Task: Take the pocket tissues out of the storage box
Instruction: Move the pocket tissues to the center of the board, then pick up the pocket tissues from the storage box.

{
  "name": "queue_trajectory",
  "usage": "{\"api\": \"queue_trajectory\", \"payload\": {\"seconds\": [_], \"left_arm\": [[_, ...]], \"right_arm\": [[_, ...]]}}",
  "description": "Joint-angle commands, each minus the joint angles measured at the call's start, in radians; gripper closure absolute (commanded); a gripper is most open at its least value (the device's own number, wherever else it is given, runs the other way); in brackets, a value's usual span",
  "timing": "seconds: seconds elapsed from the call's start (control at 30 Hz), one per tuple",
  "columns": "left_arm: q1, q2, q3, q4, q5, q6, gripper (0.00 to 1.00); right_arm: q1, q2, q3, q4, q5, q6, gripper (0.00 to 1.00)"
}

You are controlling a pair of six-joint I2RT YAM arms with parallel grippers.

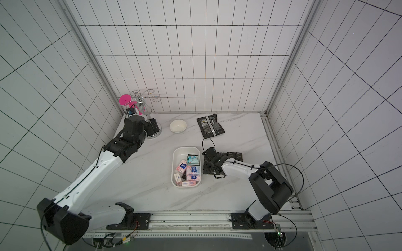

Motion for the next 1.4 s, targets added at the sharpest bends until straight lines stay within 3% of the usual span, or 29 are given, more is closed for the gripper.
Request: {"api": "queue_trajectory", "payload": {"seconds": [0.0,0.53,0.77,1.1,1.37], "left_arm": [[0.005,-0.005,0.005,-0.002,-0.003,0.009,0.01],[0.003,-0.002,0.011,-0.005,-0.001,0.005,0.01],[-0.004,0.024,0.014,-0.006,-0.006,0.001,0.01],[-0.026,0.058,0.031,-0.013,-0.031,0.005,0.01],[-0.028,0.07,0.033,-0.005,-0.022,-0.006,0.01]], "right_arm": [[-0.006,0.002,0.02,-0.02,0.01,-0.016,0.46],[0.007,-0.177,0.018,-0.115,0.028,-0.063,0.4],[0.039,-0.242,0.101,-0.154,0.019,-0.201,0.42],[0.132,-0.073,0.354,-0.271,0.003,-0.369,0.42],[0.132,0.111,0.52,-0.283,0.029,-0.431,0.43]]}}
